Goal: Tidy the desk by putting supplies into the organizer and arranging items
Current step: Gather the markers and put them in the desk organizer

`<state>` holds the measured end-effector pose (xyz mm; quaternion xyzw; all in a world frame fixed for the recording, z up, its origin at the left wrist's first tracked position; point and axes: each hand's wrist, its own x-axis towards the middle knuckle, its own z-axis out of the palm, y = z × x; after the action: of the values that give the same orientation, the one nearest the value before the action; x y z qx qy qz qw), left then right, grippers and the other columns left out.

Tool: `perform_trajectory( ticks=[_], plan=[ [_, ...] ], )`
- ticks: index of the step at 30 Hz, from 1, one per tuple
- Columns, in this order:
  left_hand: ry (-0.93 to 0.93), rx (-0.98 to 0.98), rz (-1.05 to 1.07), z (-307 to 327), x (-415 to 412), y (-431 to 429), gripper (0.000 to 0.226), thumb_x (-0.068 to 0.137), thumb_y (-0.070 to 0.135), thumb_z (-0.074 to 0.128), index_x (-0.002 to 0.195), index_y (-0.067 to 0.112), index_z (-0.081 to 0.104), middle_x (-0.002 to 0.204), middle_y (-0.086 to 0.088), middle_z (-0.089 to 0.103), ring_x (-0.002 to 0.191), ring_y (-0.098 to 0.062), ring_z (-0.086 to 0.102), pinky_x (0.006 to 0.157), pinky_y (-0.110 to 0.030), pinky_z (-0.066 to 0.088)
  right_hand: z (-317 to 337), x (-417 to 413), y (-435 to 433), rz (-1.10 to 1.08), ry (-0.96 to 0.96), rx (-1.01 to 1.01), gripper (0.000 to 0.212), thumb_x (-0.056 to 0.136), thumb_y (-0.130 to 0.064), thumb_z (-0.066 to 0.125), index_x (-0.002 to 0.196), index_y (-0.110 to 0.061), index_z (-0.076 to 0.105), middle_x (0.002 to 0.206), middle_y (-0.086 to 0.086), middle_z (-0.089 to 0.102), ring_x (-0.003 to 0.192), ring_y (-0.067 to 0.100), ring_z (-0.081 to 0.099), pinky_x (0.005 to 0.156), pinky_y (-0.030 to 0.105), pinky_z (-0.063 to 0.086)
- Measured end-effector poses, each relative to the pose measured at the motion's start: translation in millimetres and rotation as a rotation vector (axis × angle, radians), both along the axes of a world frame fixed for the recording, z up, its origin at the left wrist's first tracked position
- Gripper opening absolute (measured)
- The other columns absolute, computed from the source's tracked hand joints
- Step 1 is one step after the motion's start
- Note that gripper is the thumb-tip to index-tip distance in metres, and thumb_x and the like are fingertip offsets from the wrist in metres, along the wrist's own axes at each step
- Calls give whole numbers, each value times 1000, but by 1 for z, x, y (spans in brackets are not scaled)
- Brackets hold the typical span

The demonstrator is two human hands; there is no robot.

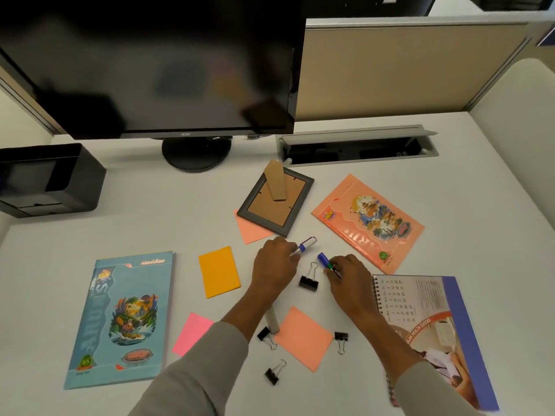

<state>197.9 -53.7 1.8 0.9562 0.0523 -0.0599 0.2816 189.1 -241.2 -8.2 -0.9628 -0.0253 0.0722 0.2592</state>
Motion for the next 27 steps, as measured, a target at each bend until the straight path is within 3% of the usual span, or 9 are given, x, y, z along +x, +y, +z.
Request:
perform_trajectory(
  ticks=[7,10,13,19,24,27],
  plan=[
    [-199,-483,181,42,-20,43,28,91,30,72,117,20,72,96,7,71,80,-5,65,66,-17,54,18,21,25,-81,-48,282,24,92,-19,69,115,-9,69,94,2,60,79,13,56,68,19,42],
    [-234,-616,297,53,-26,68,28,92,23,72,119,18,70,100,7,72,85,-6,67,67,-18,57,32,33,49,-72,12,465,24,93,-23,67,116,-15,67,97,0,61,84,13,62,72,26,52],
    [-274,-652,367,59,-31,93,28,93,23,69,121,17,70,105,5,74,89,-12,70,72,-25,60,50,42,80,-15,123,622,26,94,-22,66,120,-14,66,104,0,67,84,13,70,75,27,56],
    [-397,-680,475,76,-36,128,30,94,18,67,124,18,66,110,9,69,94,-2,66,70,-8,51,90,50,159,184,282,877,25,99,-16,57,124,-14,60,114,1,72,97,15,73,90,30,58],
    [-537,-624,512,83,-39,159,29,95,22,64,124,20,66,111,1,69,98,-3,65,72,-10,53,116,61,224,310,347,923,32,99,-21,59,128,-11,54,119,7,71,104,20,71,88,36,59],
    [-600,-539,554,83,-40,180,33,95,24,64,126,15,67,115,2,68,101,-4,64,74,-10,53,126,66,256,376,360,917,32,97,-19,61,128,-12,53,120,8,70,102,21,71,81,29,61]
  ],
)
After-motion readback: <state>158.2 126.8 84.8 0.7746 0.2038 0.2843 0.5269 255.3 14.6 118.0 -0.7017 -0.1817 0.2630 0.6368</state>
